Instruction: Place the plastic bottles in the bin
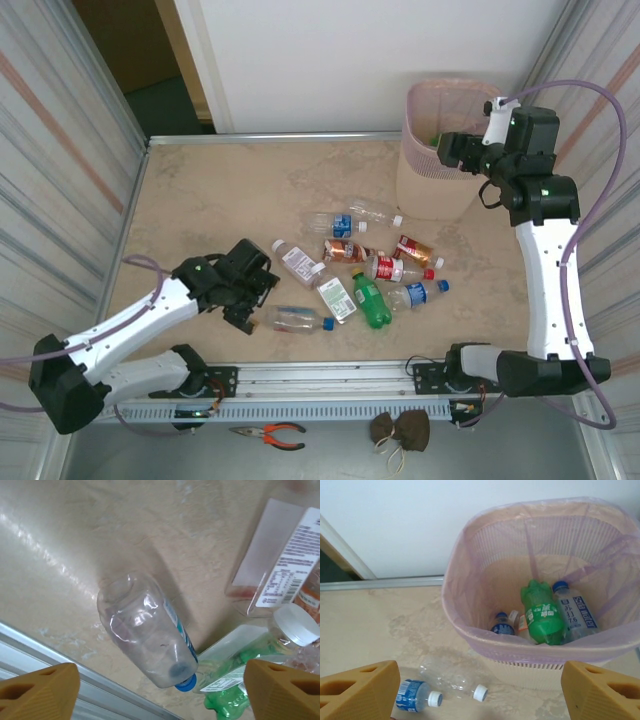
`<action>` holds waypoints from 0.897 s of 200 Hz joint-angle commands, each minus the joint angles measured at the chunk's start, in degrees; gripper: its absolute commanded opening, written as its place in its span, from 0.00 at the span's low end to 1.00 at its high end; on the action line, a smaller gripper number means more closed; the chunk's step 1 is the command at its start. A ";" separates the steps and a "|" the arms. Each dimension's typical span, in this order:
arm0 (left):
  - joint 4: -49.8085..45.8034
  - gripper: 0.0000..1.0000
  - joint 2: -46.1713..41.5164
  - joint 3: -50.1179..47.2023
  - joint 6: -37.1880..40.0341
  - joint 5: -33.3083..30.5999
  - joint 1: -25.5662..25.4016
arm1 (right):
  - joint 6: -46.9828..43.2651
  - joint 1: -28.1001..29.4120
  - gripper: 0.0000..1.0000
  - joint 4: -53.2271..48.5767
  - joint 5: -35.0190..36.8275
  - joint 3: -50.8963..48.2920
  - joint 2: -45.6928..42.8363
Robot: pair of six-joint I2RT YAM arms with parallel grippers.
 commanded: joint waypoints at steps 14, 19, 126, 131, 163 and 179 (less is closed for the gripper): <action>11.86 0.91 2.12 -7.33 -15.56 6.11 -2.18 | 1.11 0.53 0.83 1.68 -1.34 -0.17 -1.48; 14.00 0.91 2.34 -8.45 -17.09 6.21 -2.60 | 1.03 0.50 0.82 1.68 -1.29 -0.02 -1.50; 27.46 0.84 3.10 -18.53 -29.55 1.23 -3.79 | -0.12 2.33 0.83 0.57 -0.93 1.63 -0.86; 27.70 0.83 3.01 -18.82 -29.68 1.16 -3.72 | -0.19 2.46 0.83 0.56 -0.95 1.76 -0.68; 27.50 0.77 3.35 -19.27 -29.97 0.85 -2.84 | -0.65 3.50 0.82 0.19 -0.33 2.20 -0.23; 27.67 0.73 3.62 -19.49 -30.09 0.88 -2.73 | -0.91 3.81 0.82 0.09 -0.08 2.25 -0.16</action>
